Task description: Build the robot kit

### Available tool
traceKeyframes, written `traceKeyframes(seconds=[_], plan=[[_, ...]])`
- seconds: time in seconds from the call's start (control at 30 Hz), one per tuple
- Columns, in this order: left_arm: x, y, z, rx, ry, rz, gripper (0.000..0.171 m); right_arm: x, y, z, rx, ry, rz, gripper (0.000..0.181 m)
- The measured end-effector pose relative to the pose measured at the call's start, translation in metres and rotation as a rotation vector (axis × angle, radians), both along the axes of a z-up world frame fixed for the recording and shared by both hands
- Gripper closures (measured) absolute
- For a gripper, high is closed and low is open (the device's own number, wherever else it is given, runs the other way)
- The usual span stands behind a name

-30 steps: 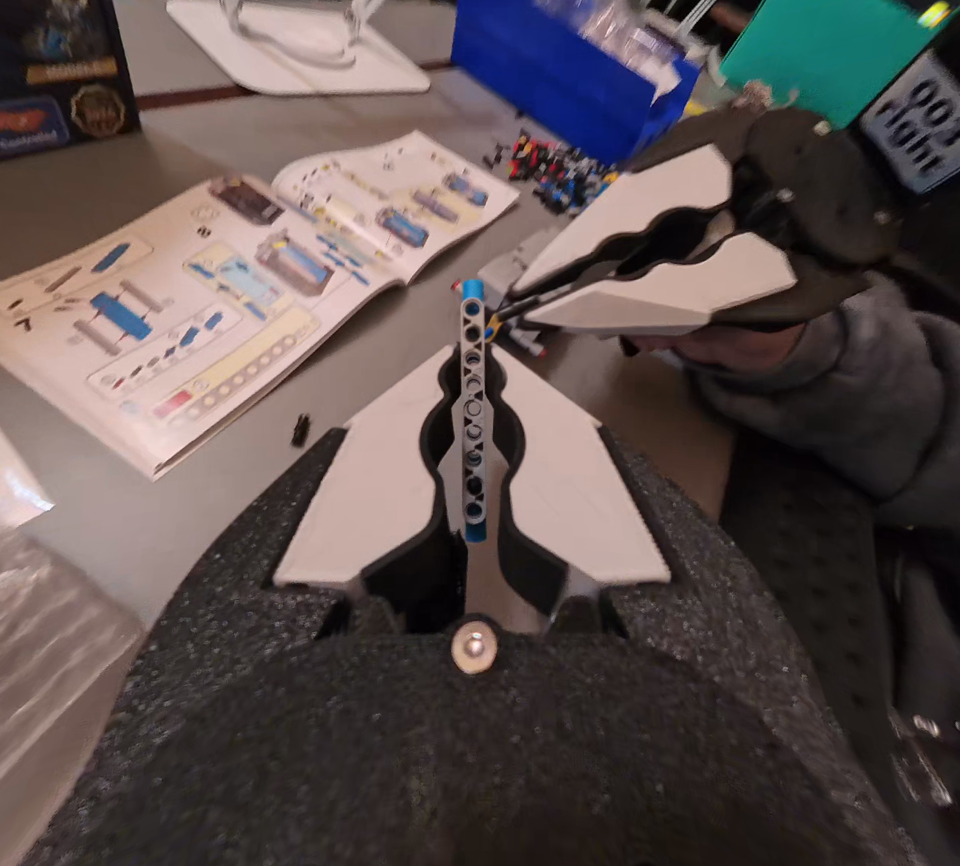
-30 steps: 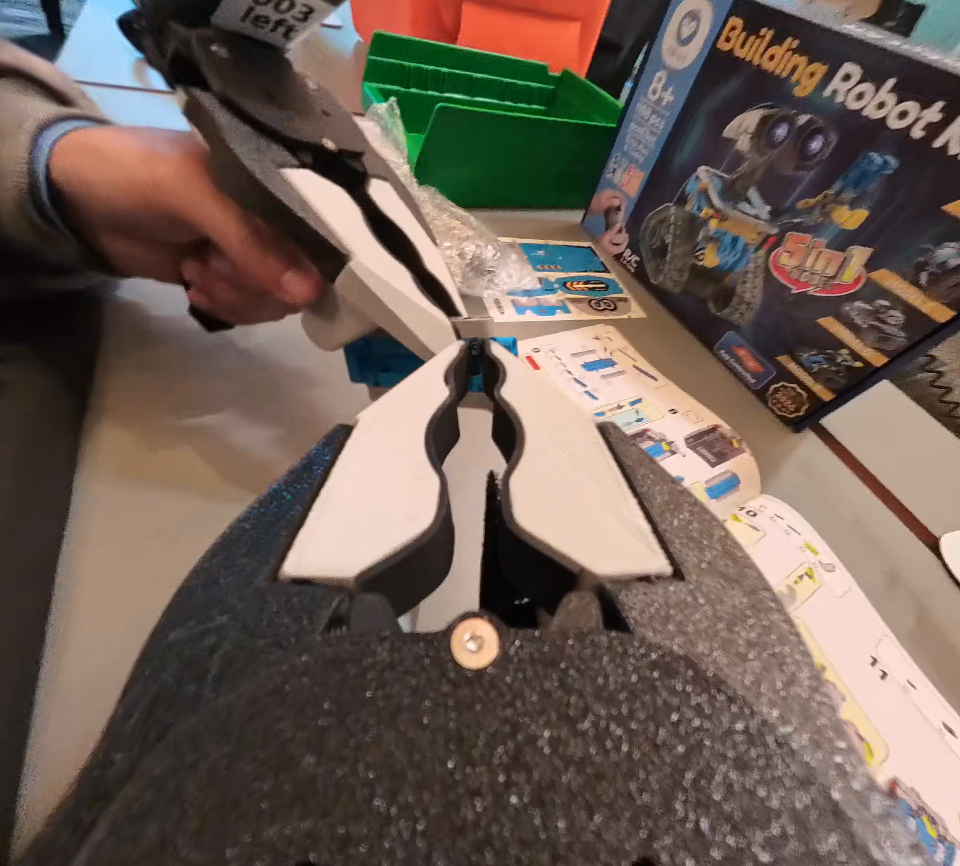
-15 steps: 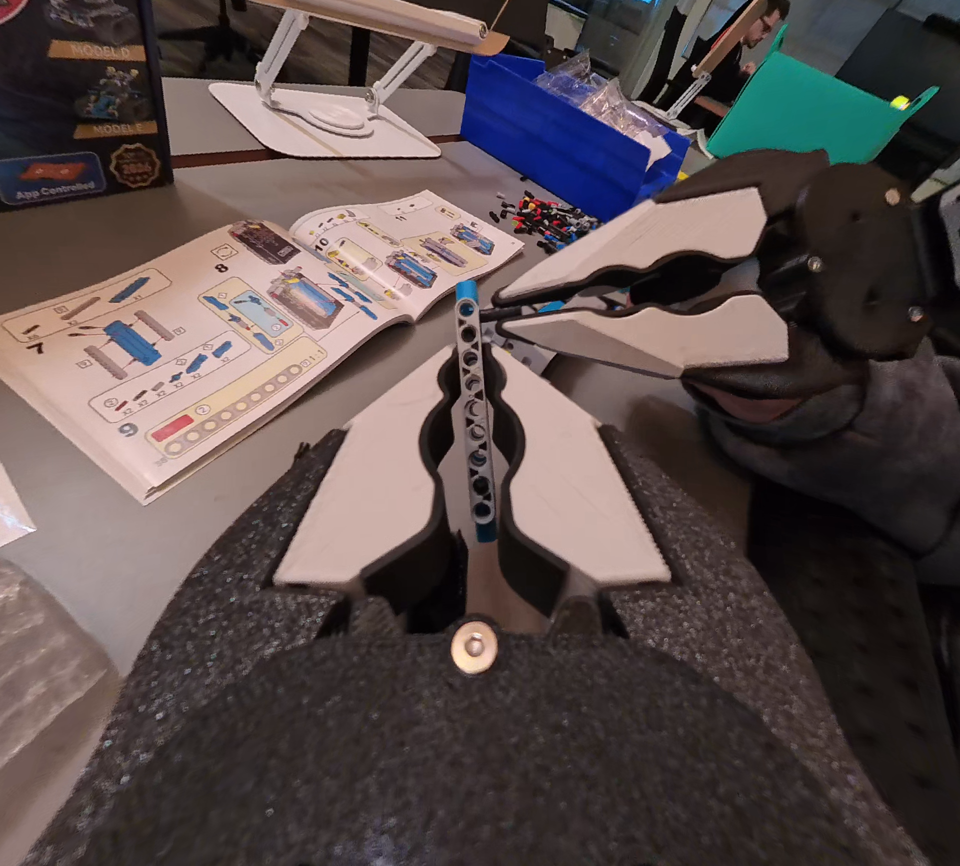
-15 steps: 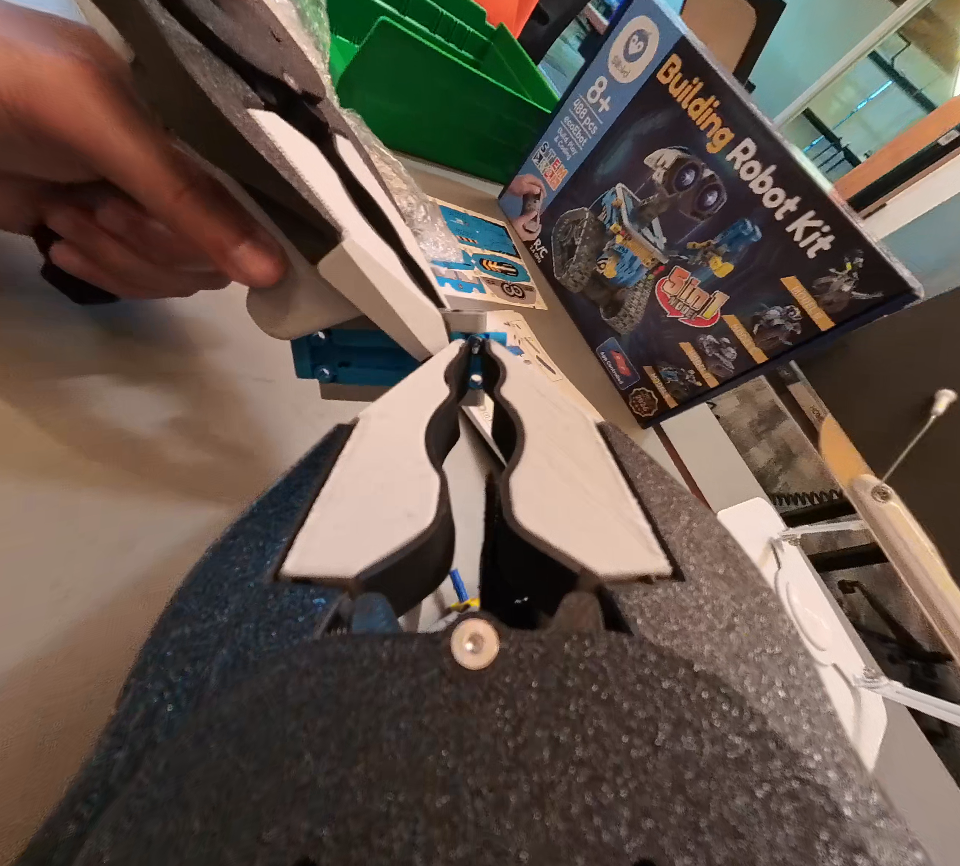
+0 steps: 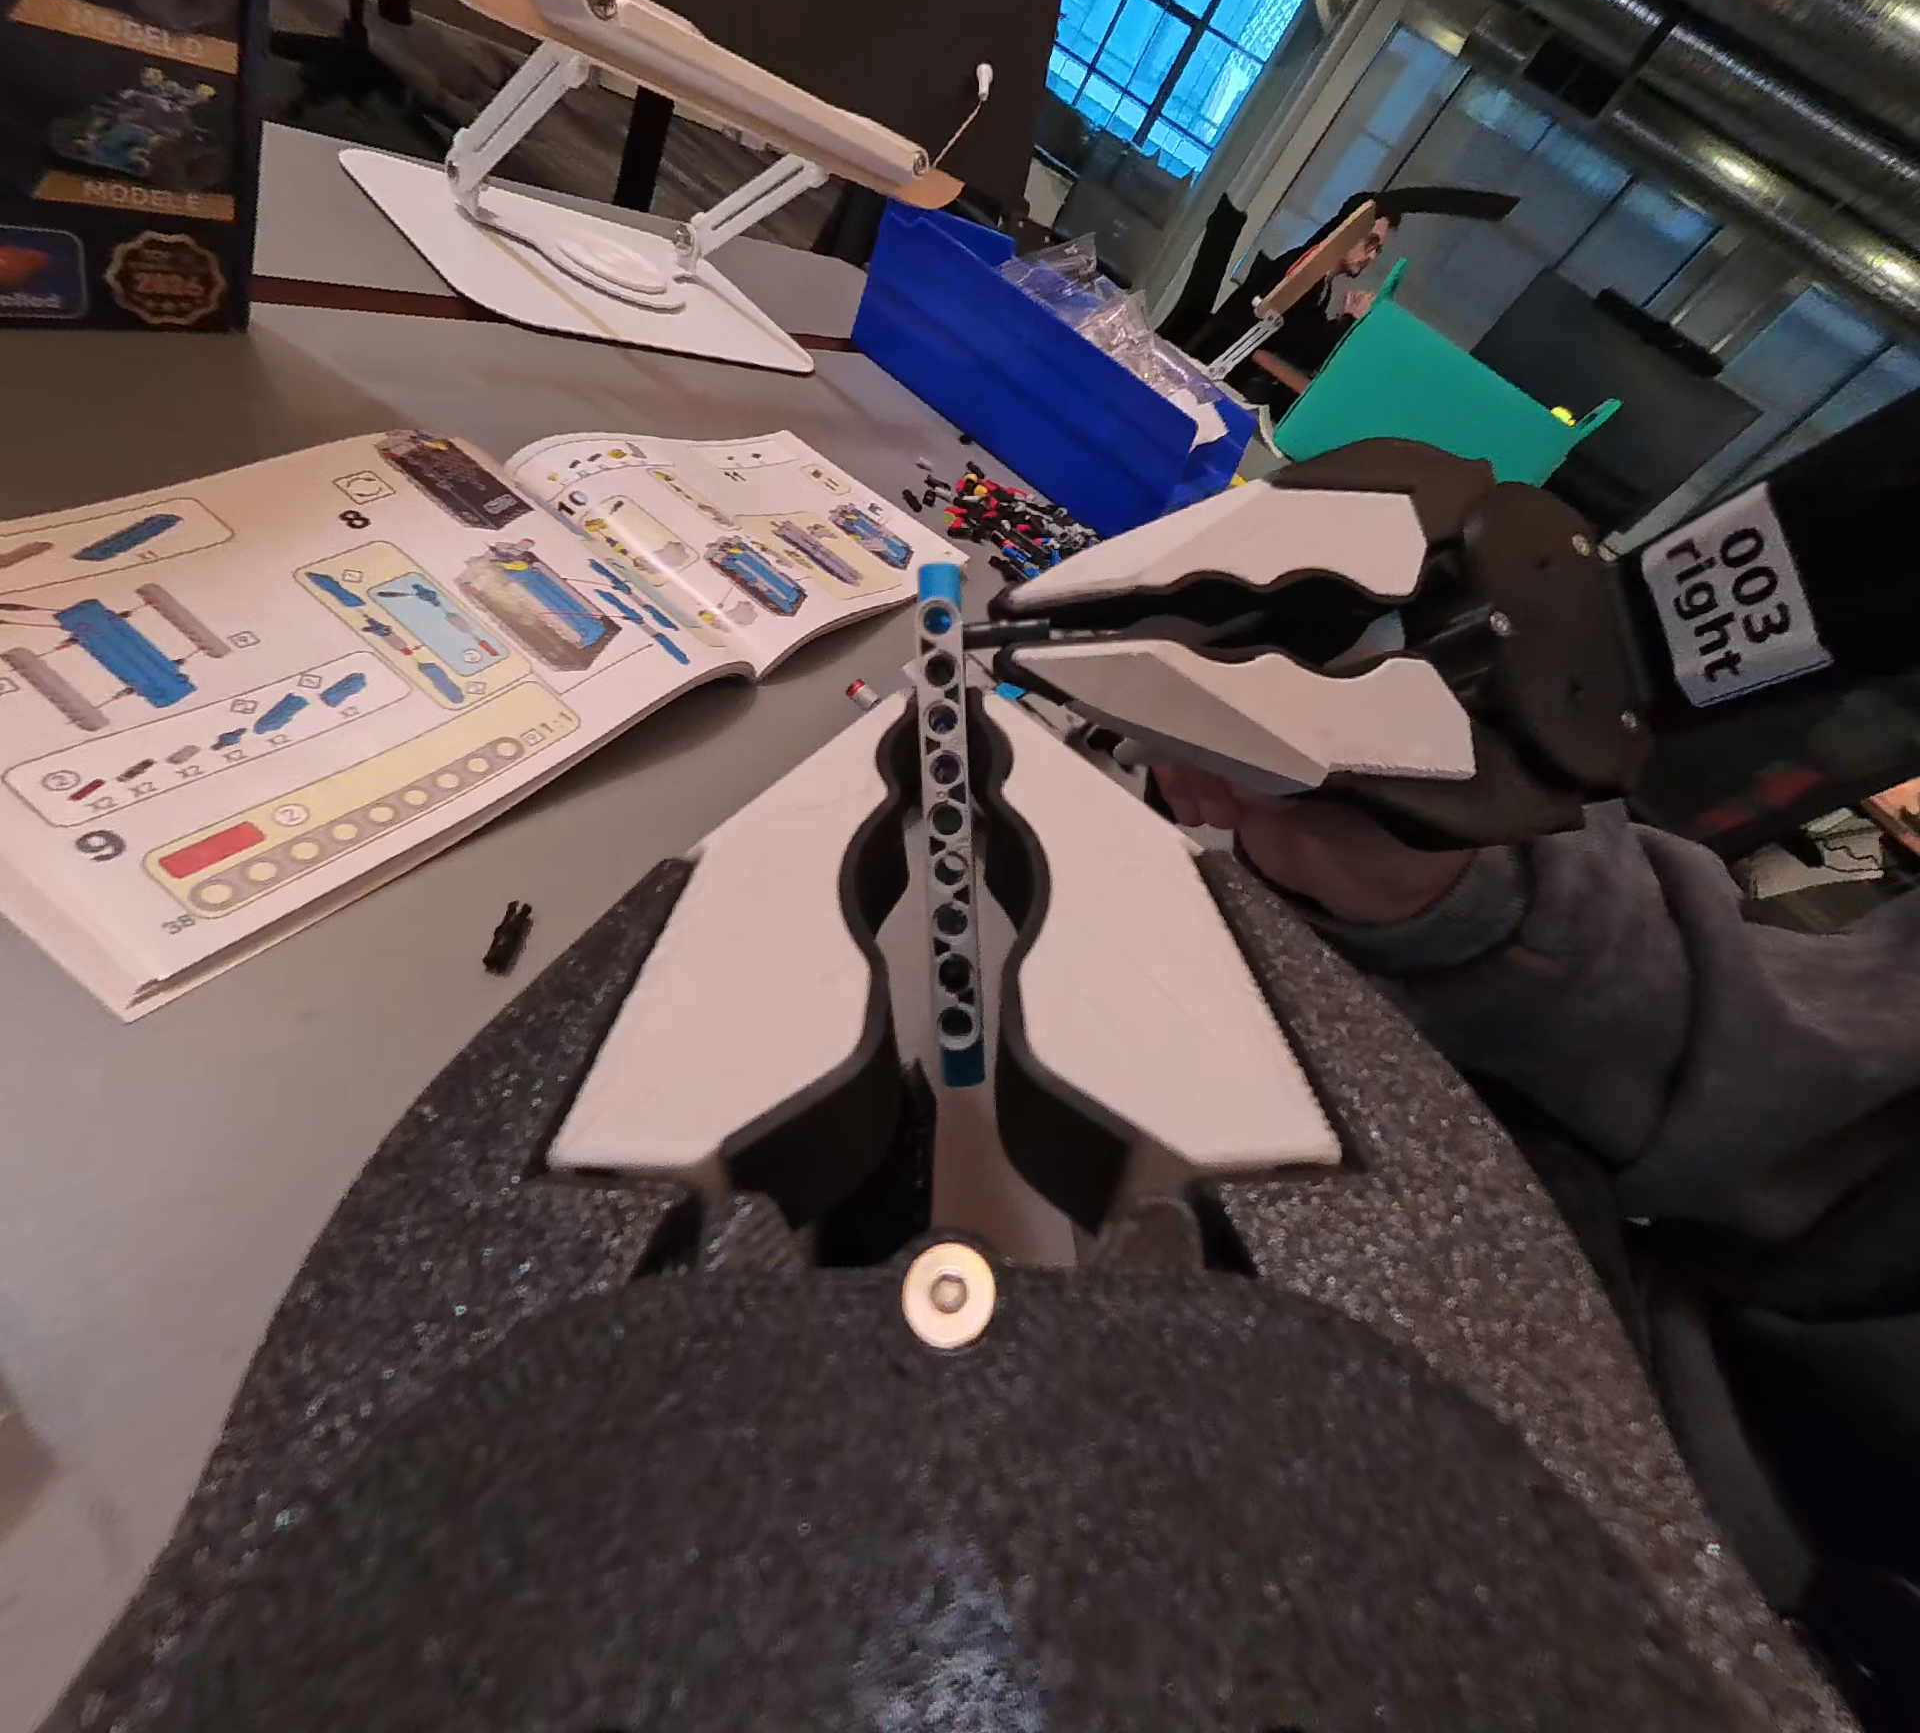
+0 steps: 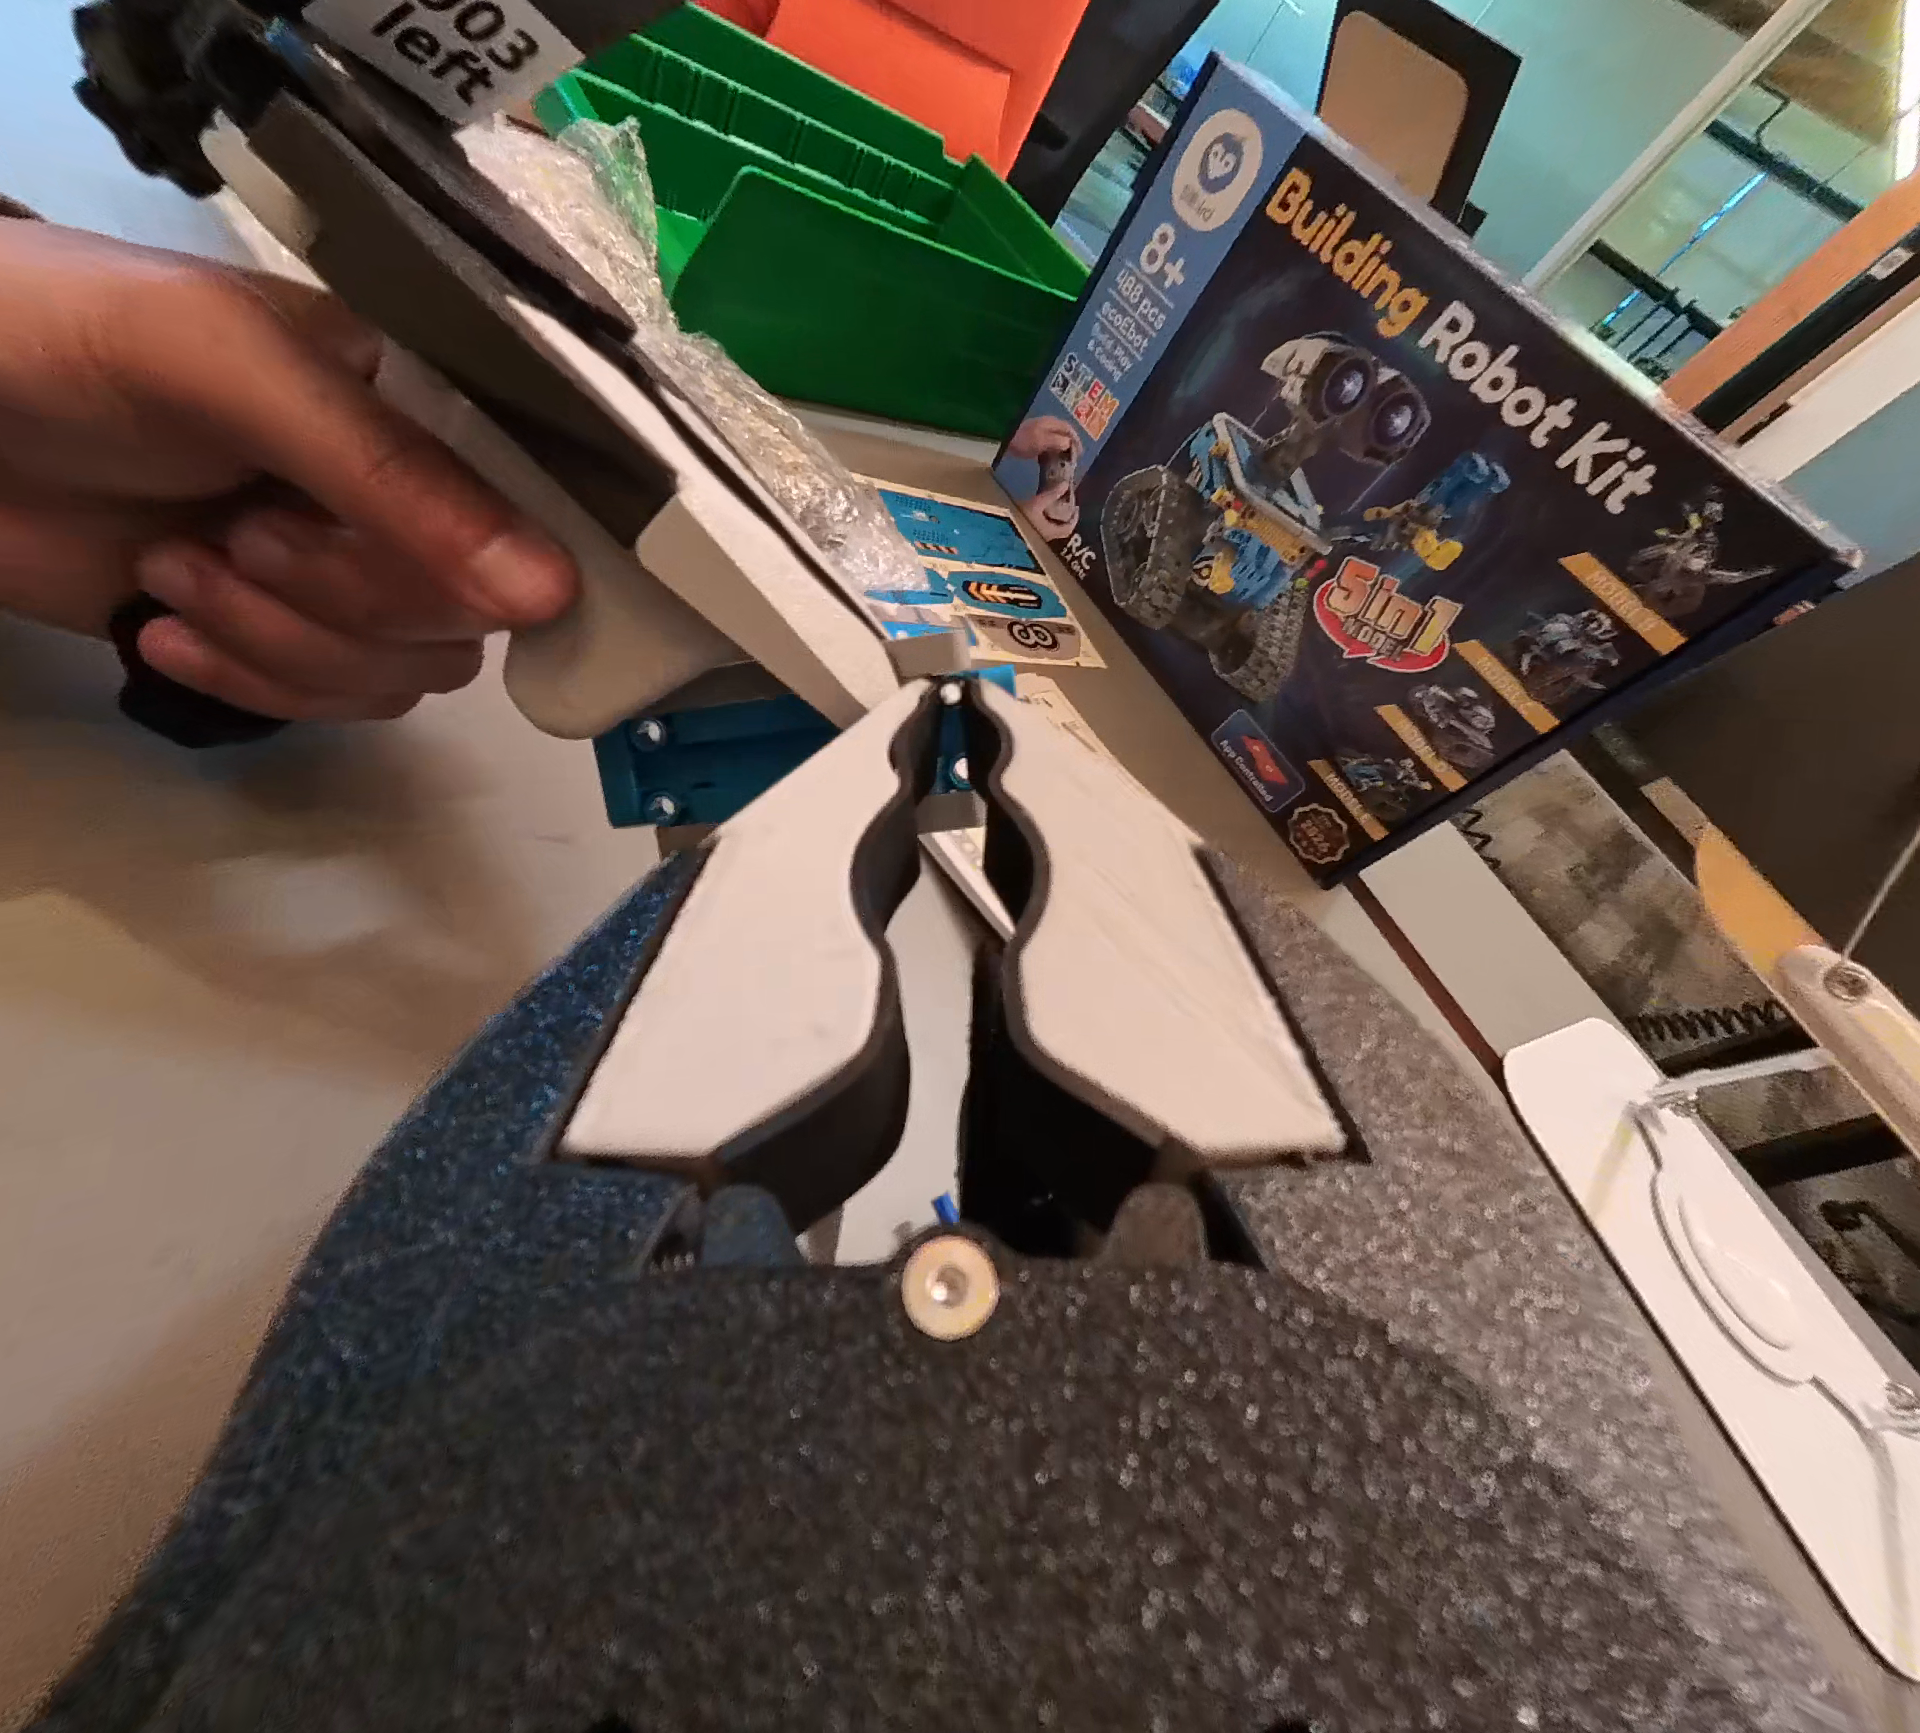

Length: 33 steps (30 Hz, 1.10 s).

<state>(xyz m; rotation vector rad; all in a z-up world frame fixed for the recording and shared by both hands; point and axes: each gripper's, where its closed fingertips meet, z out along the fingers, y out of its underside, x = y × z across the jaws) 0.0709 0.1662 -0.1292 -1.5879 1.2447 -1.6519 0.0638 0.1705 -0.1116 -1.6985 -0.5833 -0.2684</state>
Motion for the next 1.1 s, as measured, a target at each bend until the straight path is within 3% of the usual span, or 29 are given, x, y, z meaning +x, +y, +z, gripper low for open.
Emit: traceKeyframes(seconds=[0.27,0.4,0.6,0.93,1.1], plan=[[0.0,0.003,0.0,0.124,-0.004,0.064,0.165,-0.001,0.001,-0.002,-0.009,-0.017,-0.022,0.178],[0.0,0.003,0.002,0.118,-0.009,0.062,0.165,-0.001,0.001,0.003,0.049,-0.261,-0.061,0.178],[-0.001,0.0,-0.007,0.127,0.037,0.024,0.165,-0.001,0.0,-0.007,0.021,-0.404,0.006,0.178],[-0.003,-0.002,0.001,0.1,-0.012,0.013,0.165,-0.005,0.001,-0.001,-0.005,0.011,0.05,0.176],[-0.004,0.003,0.012,0.124,-0.074,0.07,0.166,-0.005,0.004,0.008,-0.018,0.371,0.059,0.179]])
